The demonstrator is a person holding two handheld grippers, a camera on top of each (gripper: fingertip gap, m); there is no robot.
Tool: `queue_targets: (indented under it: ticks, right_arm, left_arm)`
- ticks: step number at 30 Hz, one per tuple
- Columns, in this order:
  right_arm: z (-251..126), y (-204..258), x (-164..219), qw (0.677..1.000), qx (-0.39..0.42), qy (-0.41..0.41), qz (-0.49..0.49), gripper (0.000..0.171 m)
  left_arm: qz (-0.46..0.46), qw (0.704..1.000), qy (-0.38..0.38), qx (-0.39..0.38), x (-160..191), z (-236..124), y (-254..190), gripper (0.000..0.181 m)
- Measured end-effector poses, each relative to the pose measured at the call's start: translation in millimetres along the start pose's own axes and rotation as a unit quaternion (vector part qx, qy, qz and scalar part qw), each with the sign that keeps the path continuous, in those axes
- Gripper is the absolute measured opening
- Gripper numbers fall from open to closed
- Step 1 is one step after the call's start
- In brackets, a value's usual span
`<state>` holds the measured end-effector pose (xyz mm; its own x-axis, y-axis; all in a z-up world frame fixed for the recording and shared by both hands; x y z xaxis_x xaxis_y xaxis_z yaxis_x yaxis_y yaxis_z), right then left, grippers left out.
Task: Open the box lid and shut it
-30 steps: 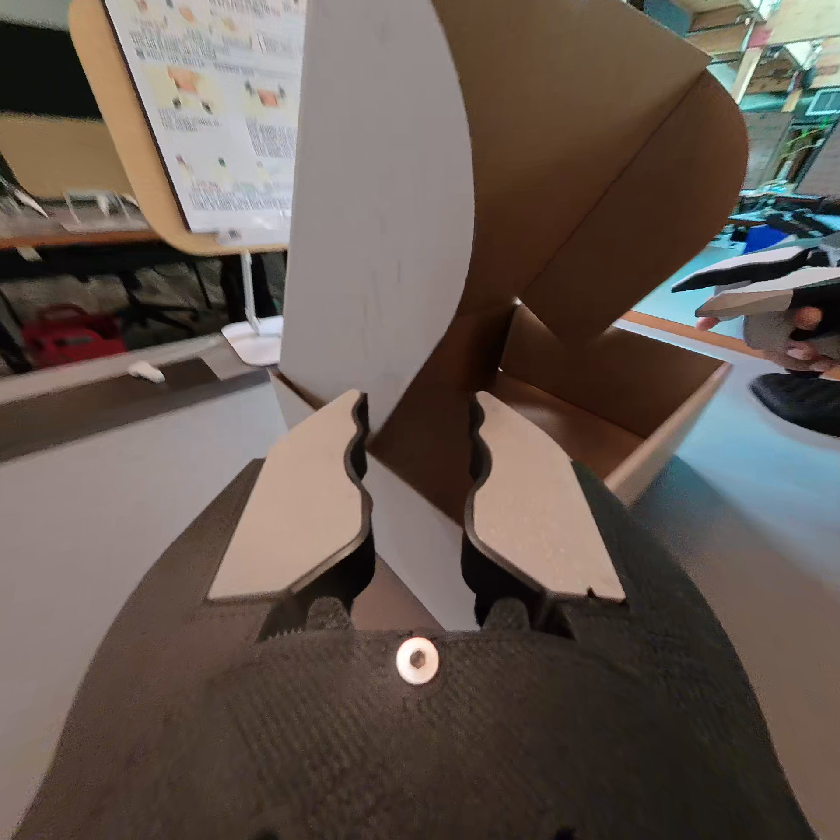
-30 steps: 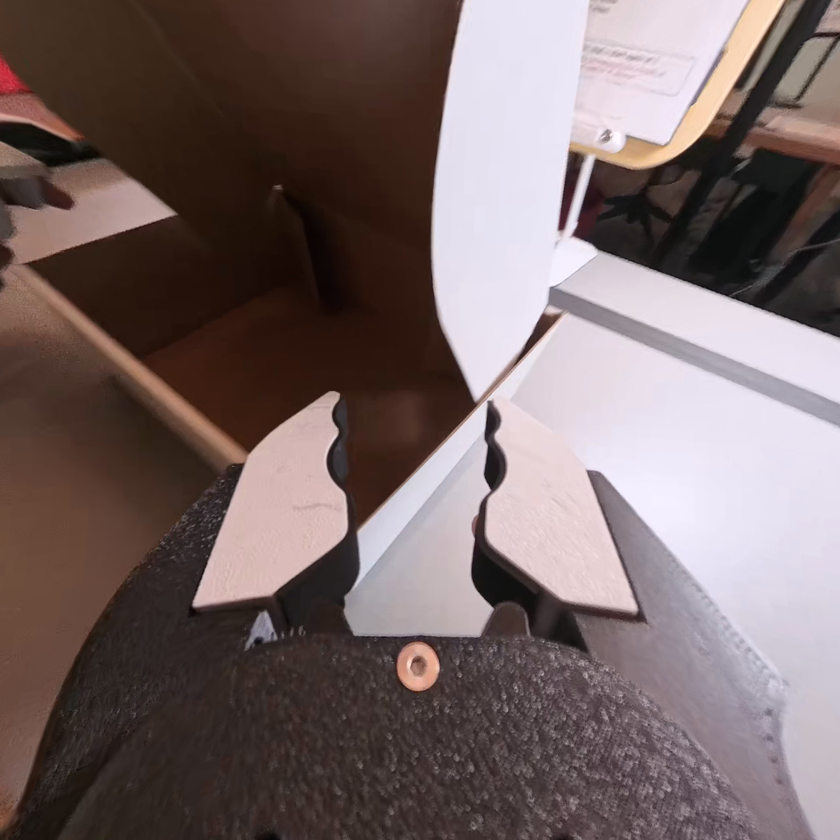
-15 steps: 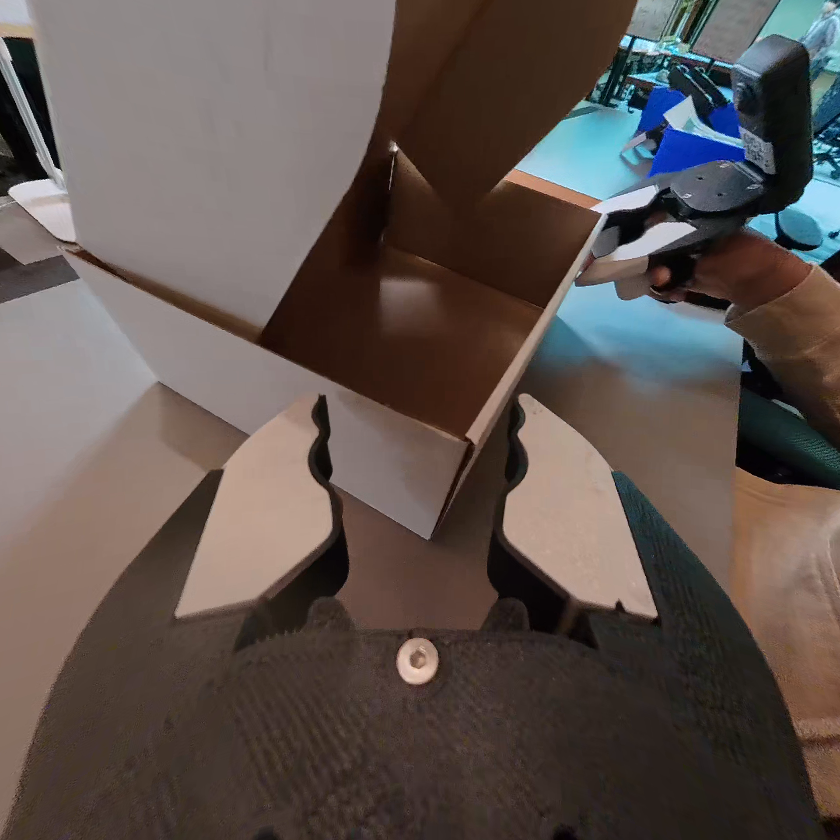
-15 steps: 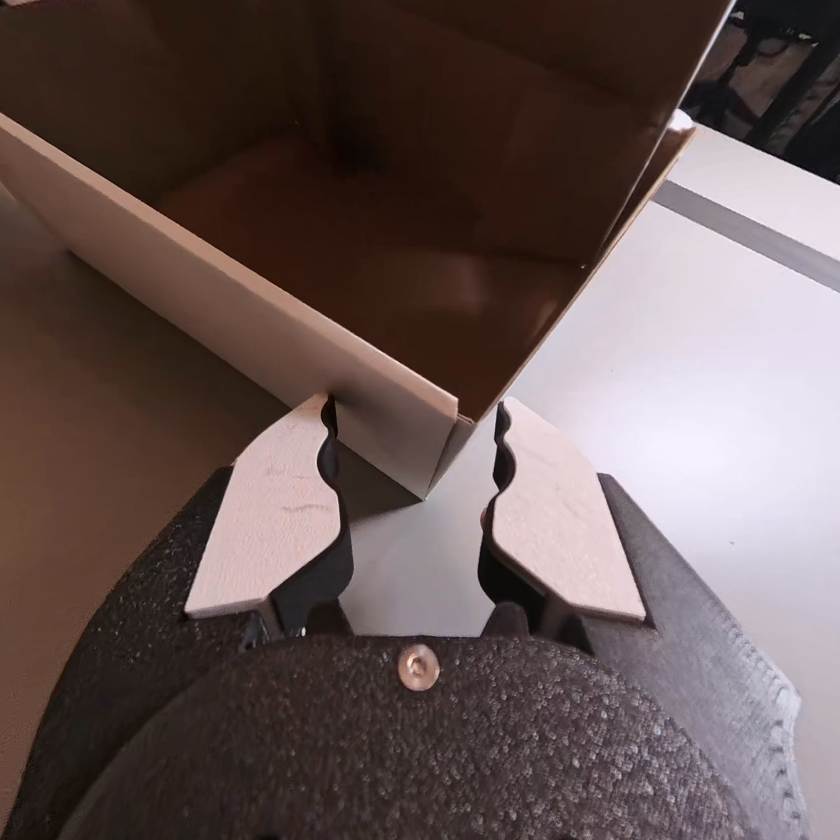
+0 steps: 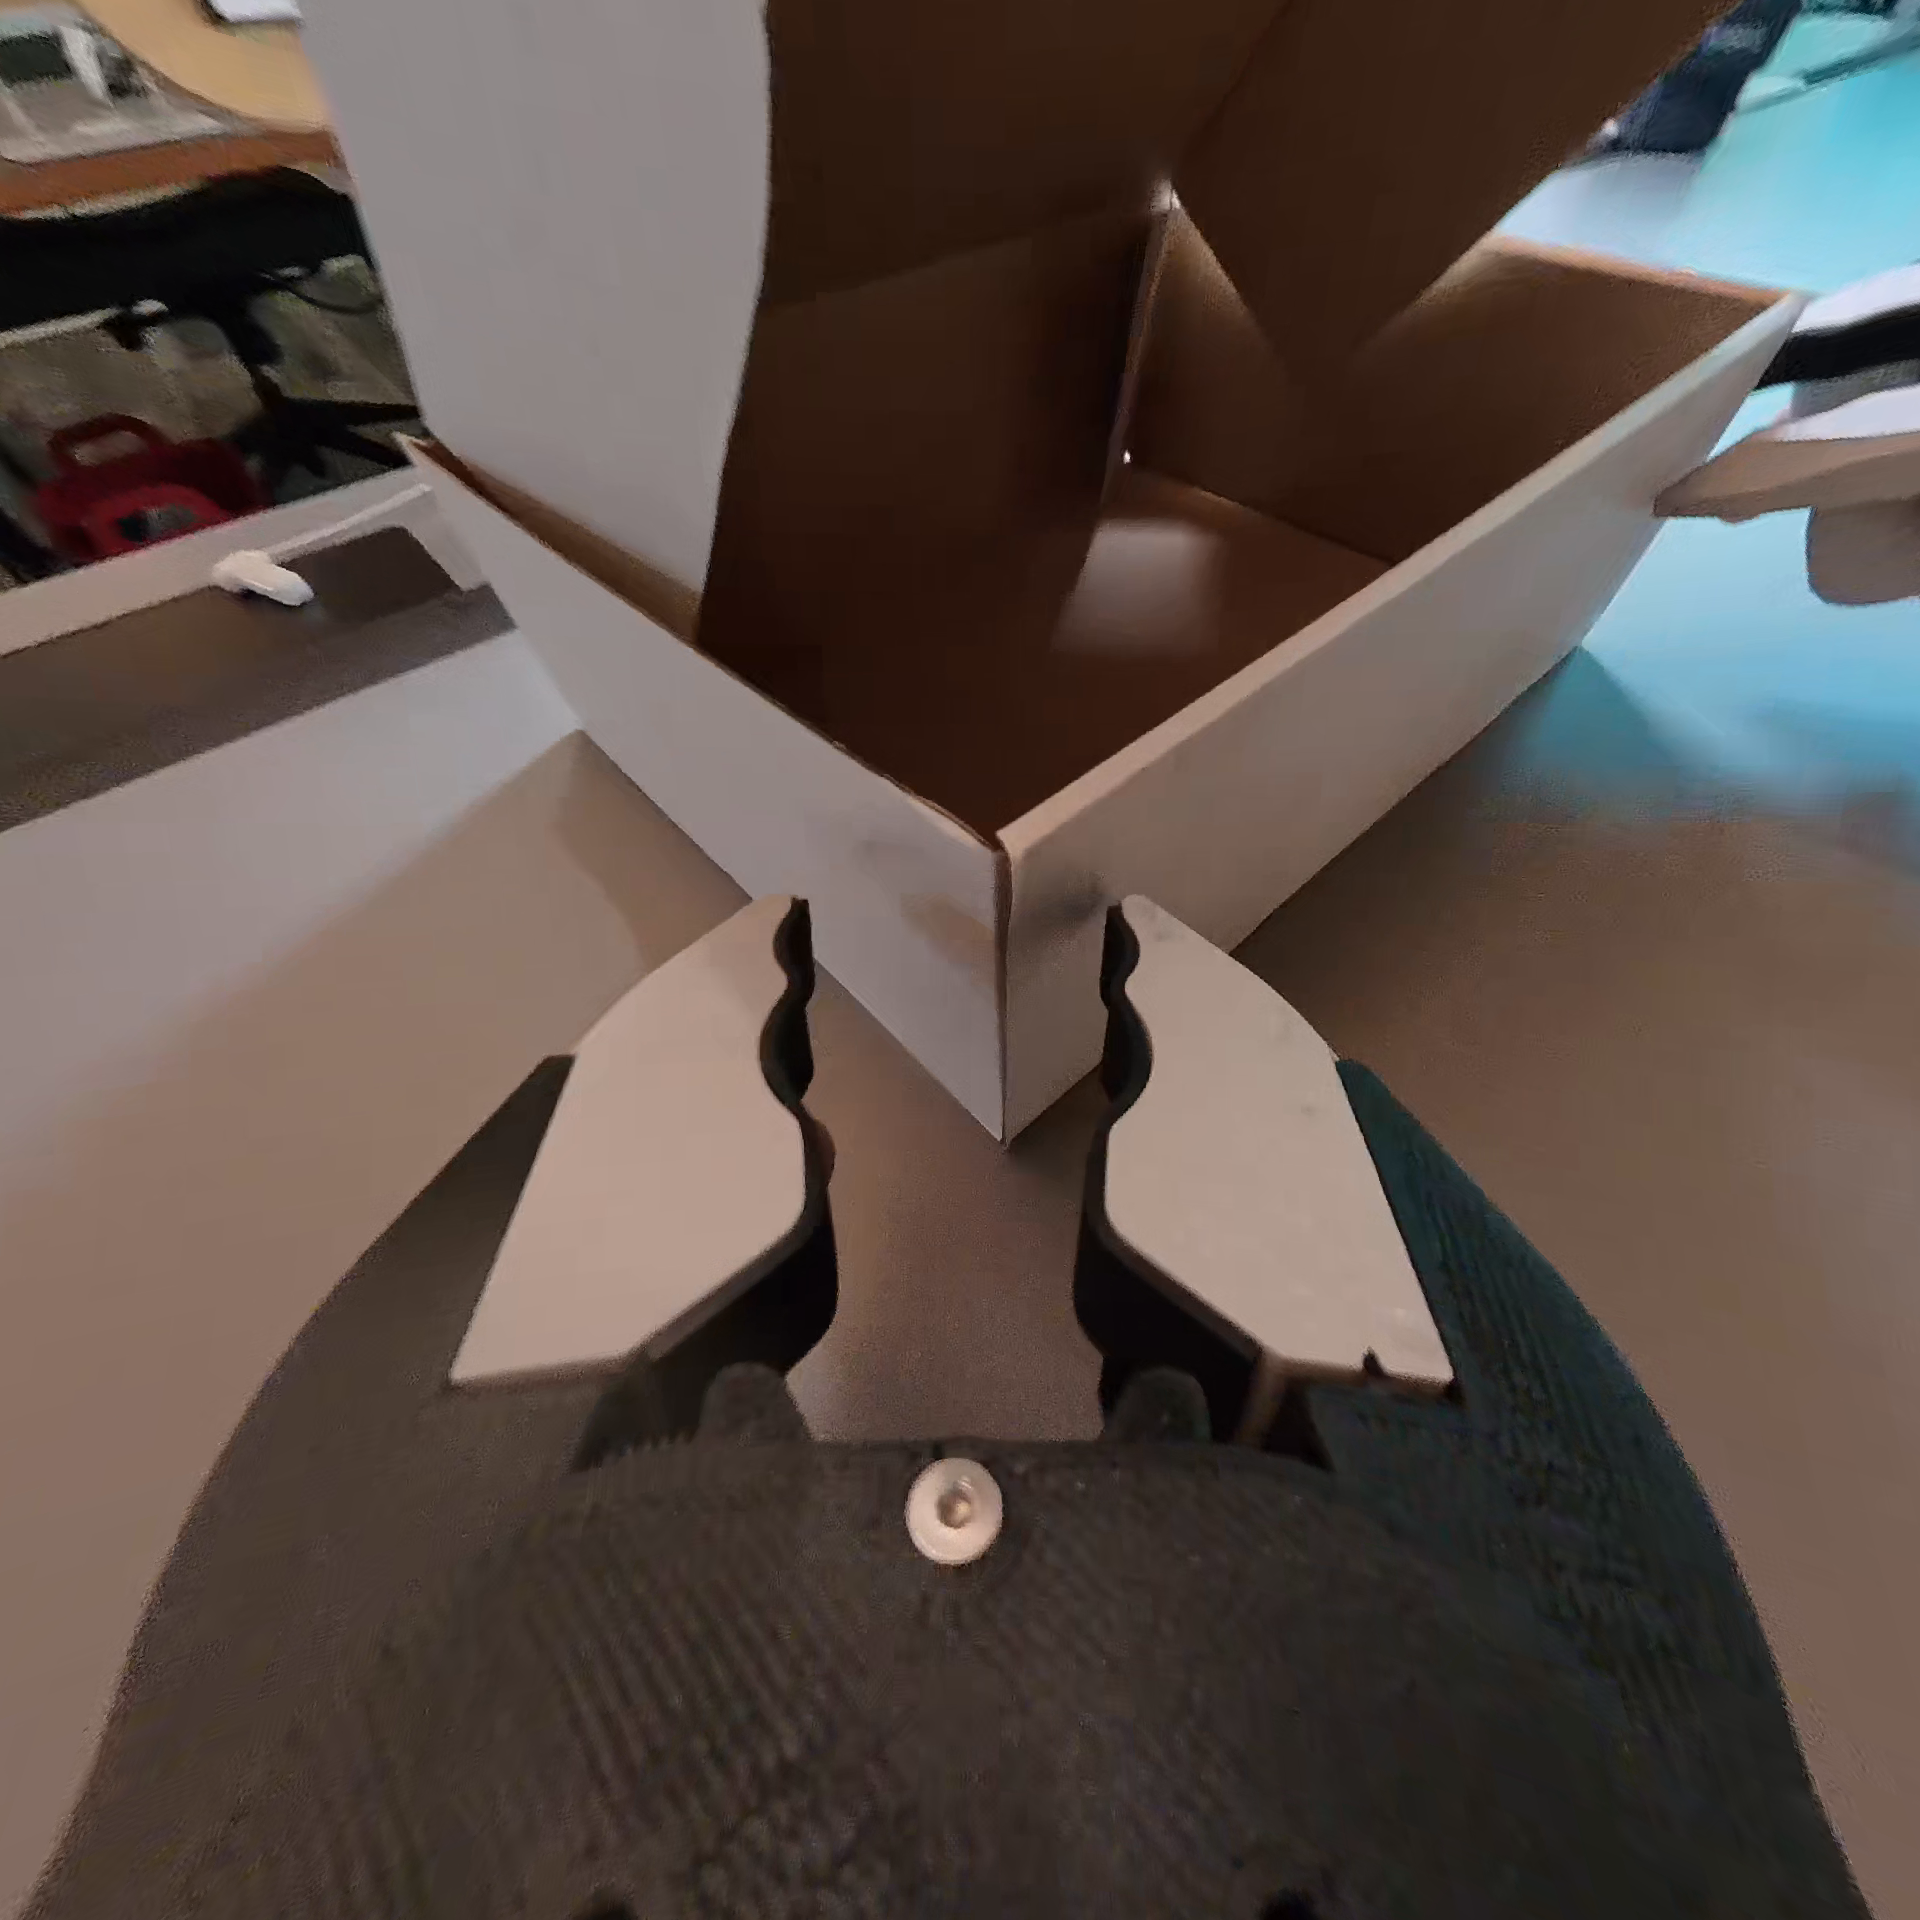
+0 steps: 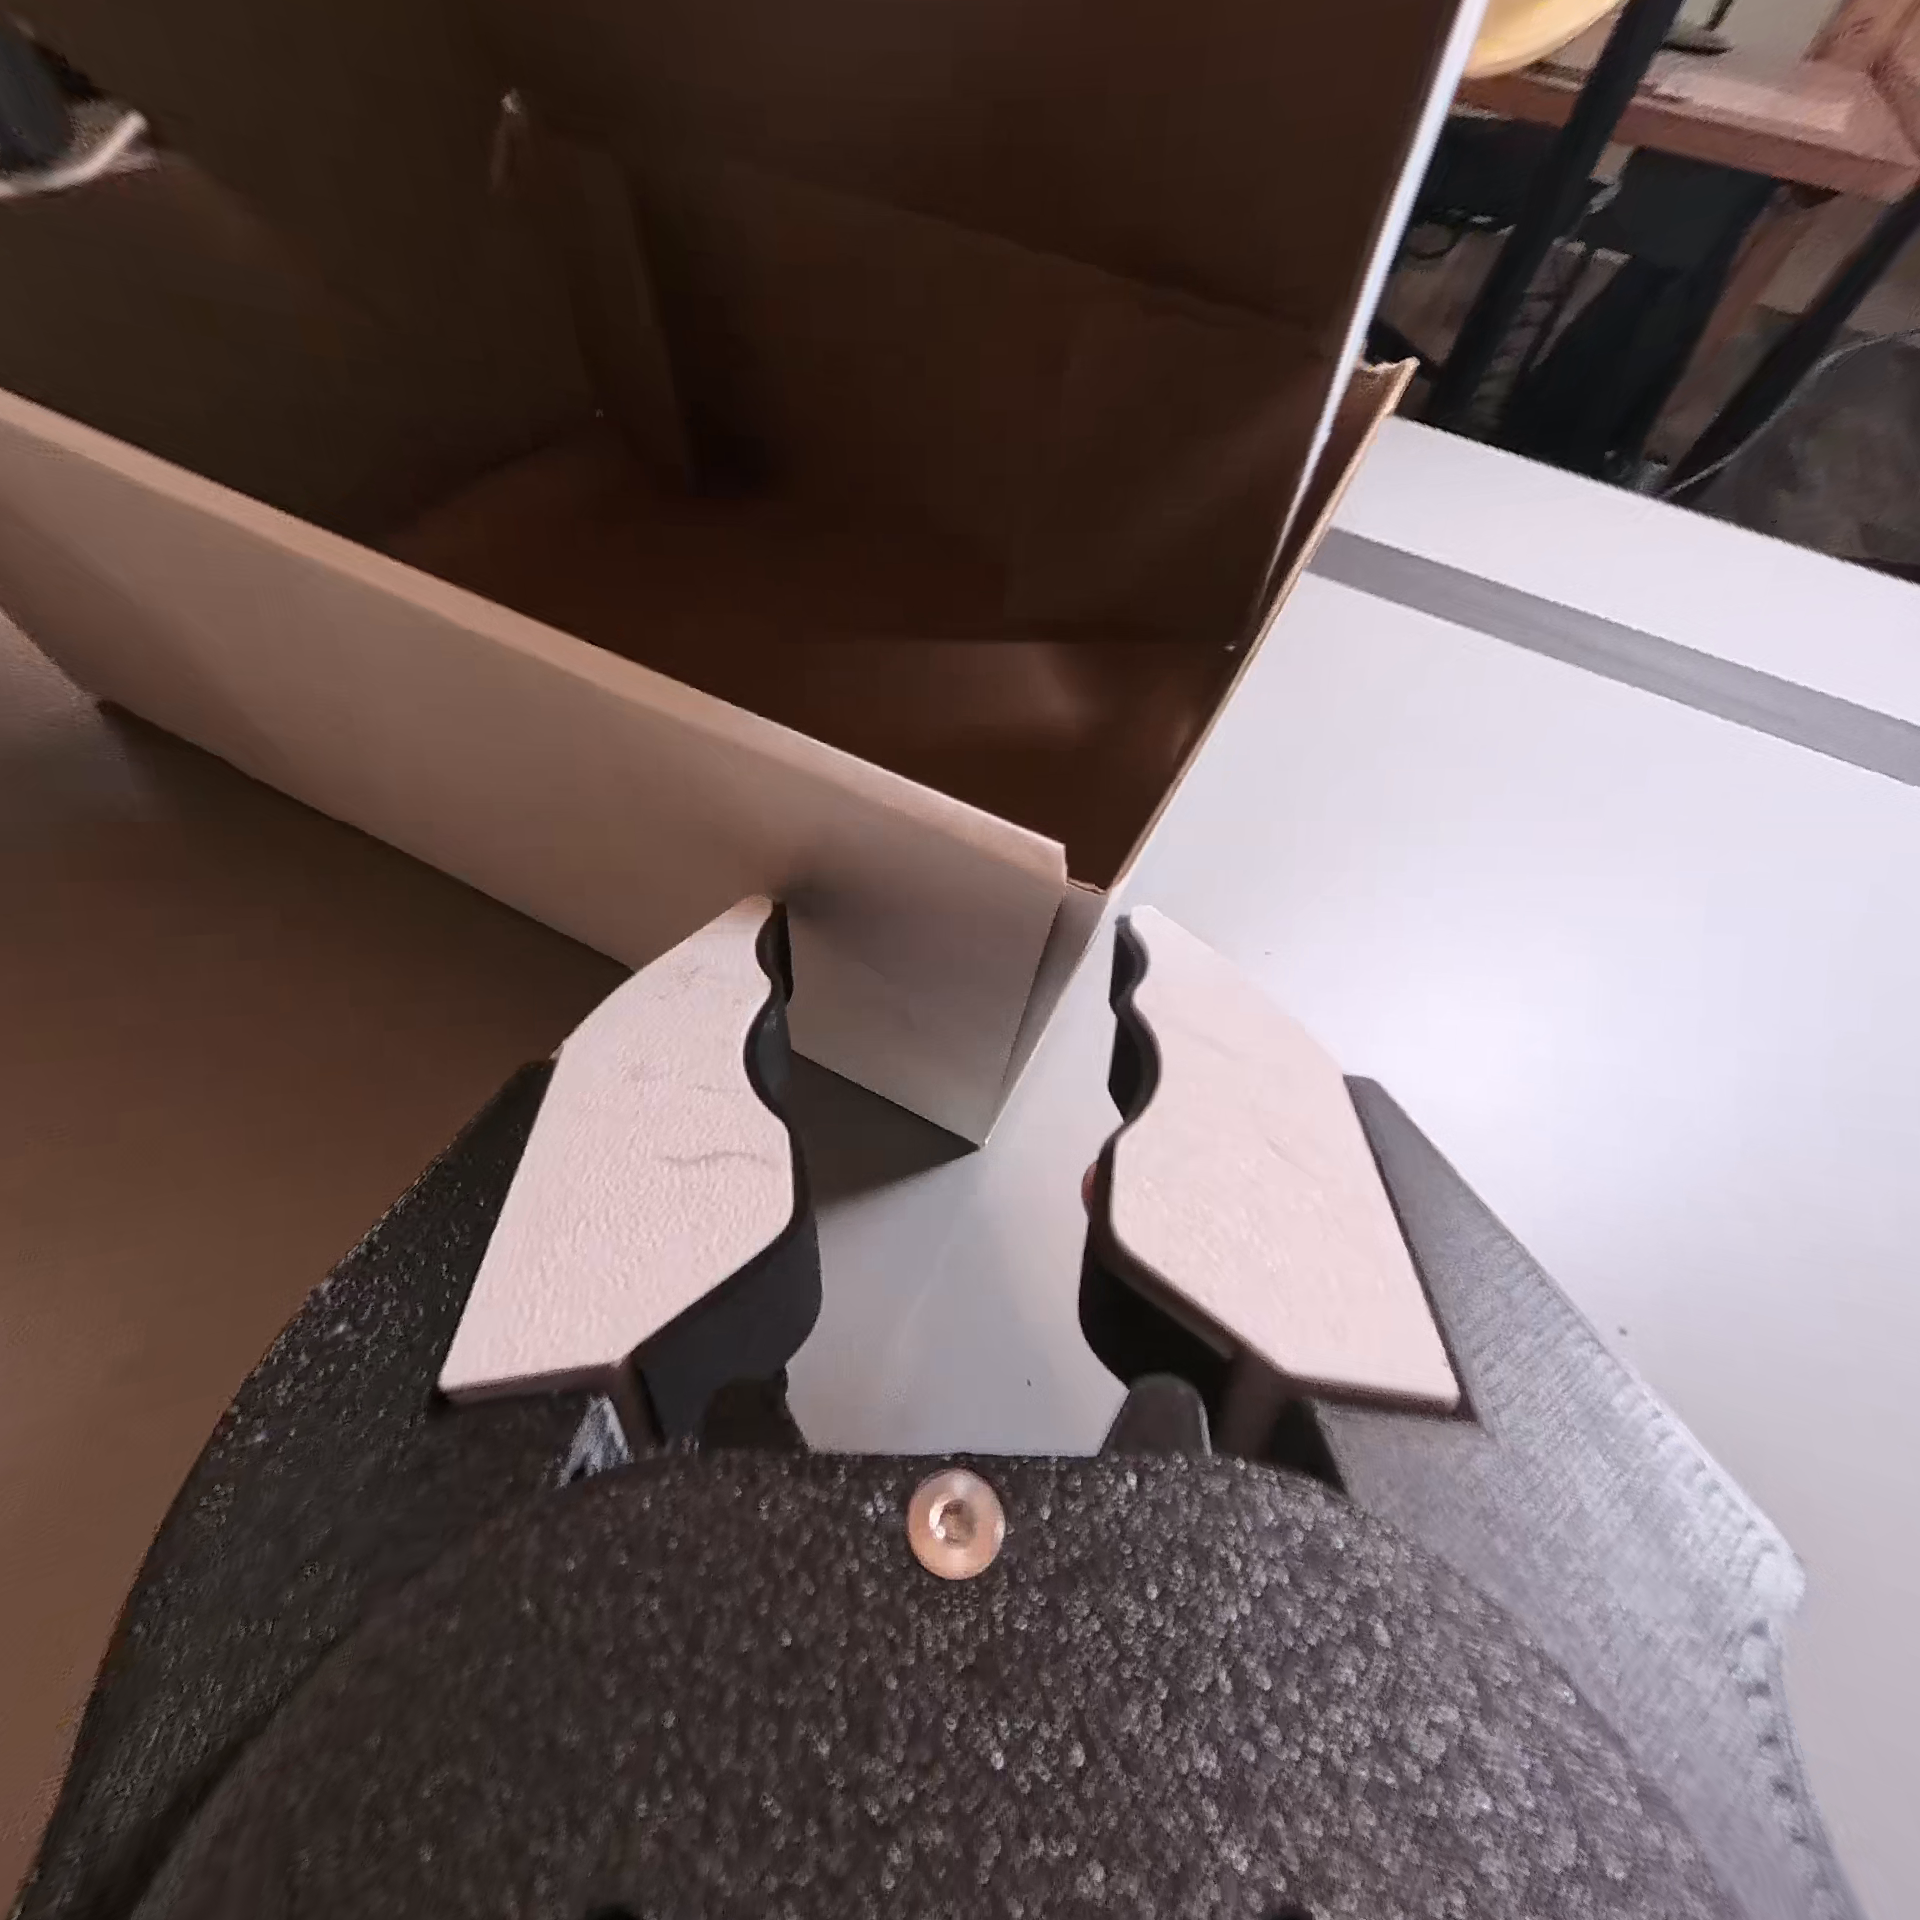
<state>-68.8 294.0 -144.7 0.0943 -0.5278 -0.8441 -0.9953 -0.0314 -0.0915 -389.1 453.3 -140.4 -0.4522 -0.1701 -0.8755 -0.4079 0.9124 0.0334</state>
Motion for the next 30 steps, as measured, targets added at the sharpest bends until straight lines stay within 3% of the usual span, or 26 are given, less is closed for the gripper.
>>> queue_targets:
  ticks: [1, 8, 16, 30]
  right_arm:
    - [-3.0, -0.6, -3.1, 1.000, 0.005, -0.008, 0.008, 0.060]
    - [-75.8, 13.1, -19.1, 0.992, 0.041, -0.112, 0.050, 0.070]
    - [-155.9, 26.1, -17.5, 0.986, 0.073, -0.138, 0.064, 0.074]
    - [-153.8, 45.6, -11.2, 0.990, 0.043, -0.120, 0.054, 0.075]
  left_arm:
    - [-0.009, 1.000, -0.018, -0.003, -2.5, -5.5, -0.3, 0.054]
    - [-0.055, 0.988, -0.137, -0.041, -17.7, -64.0, -20.1, 0.053]
    - [-0.079, 0.984, -0.133, -0.084, -23.7, -107.6, -43.4, 0.058]
    - [-0.075, 0.985, -0.123, -0.093, -7.7, -120.1, -52.1, 0.061]
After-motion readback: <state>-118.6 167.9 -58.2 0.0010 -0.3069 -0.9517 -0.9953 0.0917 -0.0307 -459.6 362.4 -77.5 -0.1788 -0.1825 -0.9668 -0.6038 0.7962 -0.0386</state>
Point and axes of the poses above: each gripper's, where its closed fingertips meet, z out along the fingers, x out of its underside, y = z × x across the jaws, the point moved 8 cm from there along -z, back along the fingers, and after that the axes turned 9 degrees about y, right-handed, at the moved point
